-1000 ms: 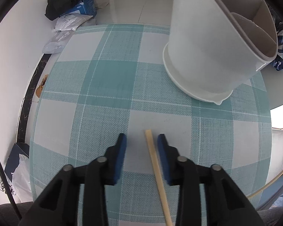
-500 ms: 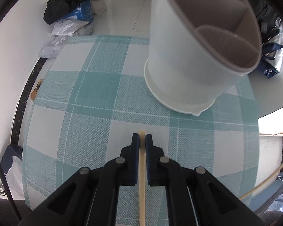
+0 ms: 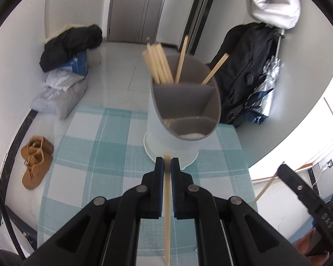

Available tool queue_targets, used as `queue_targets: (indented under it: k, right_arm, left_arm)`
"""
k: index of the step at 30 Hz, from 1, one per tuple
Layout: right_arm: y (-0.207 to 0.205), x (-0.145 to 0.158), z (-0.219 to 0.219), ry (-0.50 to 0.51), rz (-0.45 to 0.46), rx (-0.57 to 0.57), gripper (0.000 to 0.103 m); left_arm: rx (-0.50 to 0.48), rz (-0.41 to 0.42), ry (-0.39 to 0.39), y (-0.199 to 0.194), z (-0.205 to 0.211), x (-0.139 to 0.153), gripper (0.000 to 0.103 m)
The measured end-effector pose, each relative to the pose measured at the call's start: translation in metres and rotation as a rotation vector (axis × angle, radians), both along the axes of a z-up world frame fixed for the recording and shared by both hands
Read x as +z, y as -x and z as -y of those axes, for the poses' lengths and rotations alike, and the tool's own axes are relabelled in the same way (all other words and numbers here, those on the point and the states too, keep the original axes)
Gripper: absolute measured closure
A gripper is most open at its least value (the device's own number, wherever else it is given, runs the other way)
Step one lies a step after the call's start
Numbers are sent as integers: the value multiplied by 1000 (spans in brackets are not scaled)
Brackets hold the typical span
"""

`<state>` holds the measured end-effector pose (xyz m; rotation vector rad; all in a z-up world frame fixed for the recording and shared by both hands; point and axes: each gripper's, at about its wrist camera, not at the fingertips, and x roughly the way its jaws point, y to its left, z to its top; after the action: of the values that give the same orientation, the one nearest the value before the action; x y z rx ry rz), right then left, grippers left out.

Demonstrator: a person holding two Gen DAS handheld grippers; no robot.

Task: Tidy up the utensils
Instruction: 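Carry both chopsticks over the caddy and lower them into its compartments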

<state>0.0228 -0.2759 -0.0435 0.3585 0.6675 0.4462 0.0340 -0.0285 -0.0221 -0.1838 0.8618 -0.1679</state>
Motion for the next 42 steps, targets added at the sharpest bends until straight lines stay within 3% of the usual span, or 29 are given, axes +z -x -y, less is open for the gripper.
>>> queue_targets:
  k: [6,8,29,42]
  right_arm:
    - [13,6,-13,15,37,12,100]
    - [18,8,-18,19,49,12,100]
    - [51,24,-50,144,157,13,100]
    - [47,26,-43,114,150,1,100]
  left_arm:
    - [-60,91,65,8,-14,13,101]
    - [-69,100,51,8,-15,13,101]
    - [-145,64,-36,27,-17,29,101]
    - [-155,50,-31,25,-18,39,101]
